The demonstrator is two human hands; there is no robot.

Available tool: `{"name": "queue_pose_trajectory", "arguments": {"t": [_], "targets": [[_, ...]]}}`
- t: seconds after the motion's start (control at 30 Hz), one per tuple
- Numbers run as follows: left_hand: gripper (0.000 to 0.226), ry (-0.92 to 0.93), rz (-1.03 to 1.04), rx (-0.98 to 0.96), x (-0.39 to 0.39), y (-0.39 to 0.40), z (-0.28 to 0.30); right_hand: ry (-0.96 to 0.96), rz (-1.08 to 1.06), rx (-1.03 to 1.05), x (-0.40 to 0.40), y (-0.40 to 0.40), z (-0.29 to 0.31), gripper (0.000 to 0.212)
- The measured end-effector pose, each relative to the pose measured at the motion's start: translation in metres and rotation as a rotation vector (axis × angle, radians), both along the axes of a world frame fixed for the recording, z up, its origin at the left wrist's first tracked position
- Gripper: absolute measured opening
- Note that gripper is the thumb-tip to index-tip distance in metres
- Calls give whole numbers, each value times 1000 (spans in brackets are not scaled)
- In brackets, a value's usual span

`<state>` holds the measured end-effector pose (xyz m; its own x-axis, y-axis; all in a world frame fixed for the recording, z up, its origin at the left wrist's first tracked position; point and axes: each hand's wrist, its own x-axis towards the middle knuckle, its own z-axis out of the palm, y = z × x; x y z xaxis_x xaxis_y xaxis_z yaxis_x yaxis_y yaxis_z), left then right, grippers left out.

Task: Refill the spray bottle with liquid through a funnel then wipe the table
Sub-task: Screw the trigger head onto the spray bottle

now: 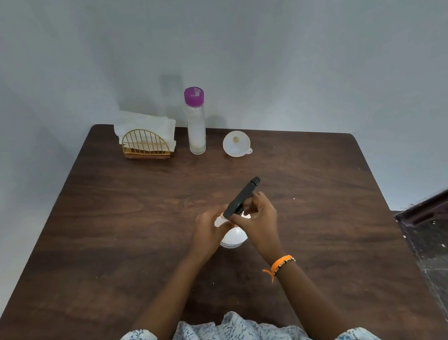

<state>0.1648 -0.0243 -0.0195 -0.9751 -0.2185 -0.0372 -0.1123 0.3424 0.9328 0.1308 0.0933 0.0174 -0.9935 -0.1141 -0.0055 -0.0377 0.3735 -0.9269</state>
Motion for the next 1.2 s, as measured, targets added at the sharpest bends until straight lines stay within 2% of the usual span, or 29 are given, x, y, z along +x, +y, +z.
{"name": "queue_pose_trajectory", "arguments": {"t": [0.1, 0.27, 0.4, 0.57, 0.67, 0.8, 0.9, 1.03, 1.13, 1.2], "targets": [[20, -1, 7, 1, 0, 0, 1, 0, -89, -93, 8, -10, -8, 38], [20, -9, 3, -2, 0, 1, 4, -49, -88, -115, 7, -12, -12, 43], [22, 4, -21, 39, 1, -1, 3, 15, 18, -30, 13, -4, -16, 40], [28, 26, -2, -1, 0, 0, 4, 112, 139, 59, 12, 4, -19, 34], [25, 15, 5, 11, 1, 0, 3, 64, 59, 11, 10, 3, -17, 23], [25, 23, 0, 8, 1, -1, 4, -39, -34, -75, 6, -5, -14, 36], [28, 40, -12, 11, 1, -1, 6, -54, 20, -49, 8, -5, -16, 43], [25, 55, -12, 1, 1, 0, 6, 7, 146, -11, 9, 2, -16, 32], [24, 63, -18, 2, 2, 0, 6, -5, 69, -8, 8, 3, -12, 24], [25, 55, -10, -14, 2, 1, 4, -17, -15, -24, 7, -2, -11, 27]]}}
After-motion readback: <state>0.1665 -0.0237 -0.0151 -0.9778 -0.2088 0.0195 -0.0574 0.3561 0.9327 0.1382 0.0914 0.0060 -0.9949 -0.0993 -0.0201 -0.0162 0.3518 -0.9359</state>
